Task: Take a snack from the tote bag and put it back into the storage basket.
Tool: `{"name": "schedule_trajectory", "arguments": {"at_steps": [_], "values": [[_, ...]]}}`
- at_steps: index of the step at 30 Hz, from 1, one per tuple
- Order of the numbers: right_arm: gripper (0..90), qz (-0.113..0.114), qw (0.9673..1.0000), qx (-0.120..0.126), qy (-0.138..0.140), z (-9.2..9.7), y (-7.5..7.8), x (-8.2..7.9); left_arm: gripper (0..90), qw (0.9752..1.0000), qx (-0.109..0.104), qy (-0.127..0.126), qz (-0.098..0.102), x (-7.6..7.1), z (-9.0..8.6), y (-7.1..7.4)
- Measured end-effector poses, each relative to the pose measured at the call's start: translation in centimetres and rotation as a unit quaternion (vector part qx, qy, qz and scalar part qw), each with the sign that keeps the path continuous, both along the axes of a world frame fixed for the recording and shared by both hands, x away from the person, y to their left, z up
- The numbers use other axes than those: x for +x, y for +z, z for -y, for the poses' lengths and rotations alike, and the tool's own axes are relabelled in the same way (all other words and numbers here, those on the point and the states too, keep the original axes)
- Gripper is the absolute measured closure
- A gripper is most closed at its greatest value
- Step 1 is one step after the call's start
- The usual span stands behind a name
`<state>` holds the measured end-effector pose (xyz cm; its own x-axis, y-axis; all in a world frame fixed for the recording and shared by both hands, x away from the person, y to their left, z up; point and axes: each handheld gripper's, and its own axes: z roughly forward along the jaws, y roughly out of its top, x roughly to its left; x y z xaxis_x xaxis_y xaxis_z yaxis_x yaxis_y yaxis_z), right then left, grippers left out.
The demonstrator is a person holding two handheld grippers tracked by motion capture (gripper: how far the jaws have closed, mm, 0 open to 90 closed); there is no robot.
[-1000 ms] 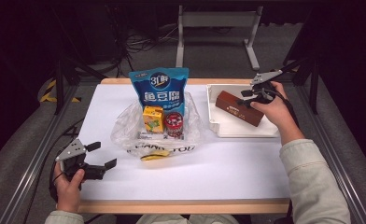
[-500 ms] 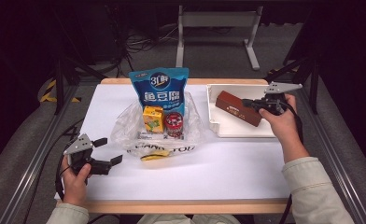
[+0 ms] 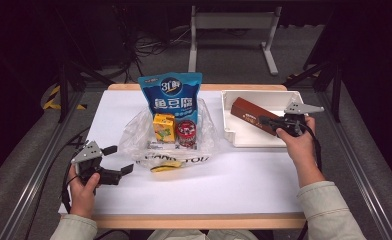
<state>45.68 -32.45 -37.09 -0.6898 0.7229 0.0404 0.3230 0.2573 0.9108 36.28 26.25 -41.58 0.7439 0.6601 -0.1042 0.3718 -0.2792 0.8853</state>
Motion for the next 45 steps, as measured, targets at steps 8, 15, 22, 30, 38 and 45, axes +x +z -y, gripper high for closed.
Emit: {"name": "schedule_trajectory", "arguments": {"at_steps": [8,15,22,30,38,45], "values": [[90.0,0.0,0.9999,0.012,-0.009,0.1,-1.4,0.0,4.5,1.0,-0.001,0.003,-0.001,-0.2,-0.1,0.0],[90.0,-0.005,0.9995,0.0,-0.032,0.2,-3.1,0.5,4.5,1.0,0.002,0.004,0.0,-0.2,-0.1,0.0],[90.0,-0.022,0.9972,-0.018,-0.069,0.6,-4.1,1.3,4.5,1.0,0.002,0.003,-0.001,-0.2,-0.1,-0.1],[90.0,-0.031,0.994,-0.031,-0.1,0.8,-4.7,1.9,4.5,1.0,0.002,0.005,-0.001,-0.2,-0.1,-0.1],[90.0,-0.041,0.99,-0.044,-0.128,1.4,-4.6,2.4,4.5,1.0,0.005,0.004,0.0,-0.2,-0.1,0.0],[90.0,-0.049,0.9859,-0.057,-0.15,1.3,-4.3,2.9,4.5,1.0,0.004,0.004,0.0,-0.2,-0.2,0.0]]}}
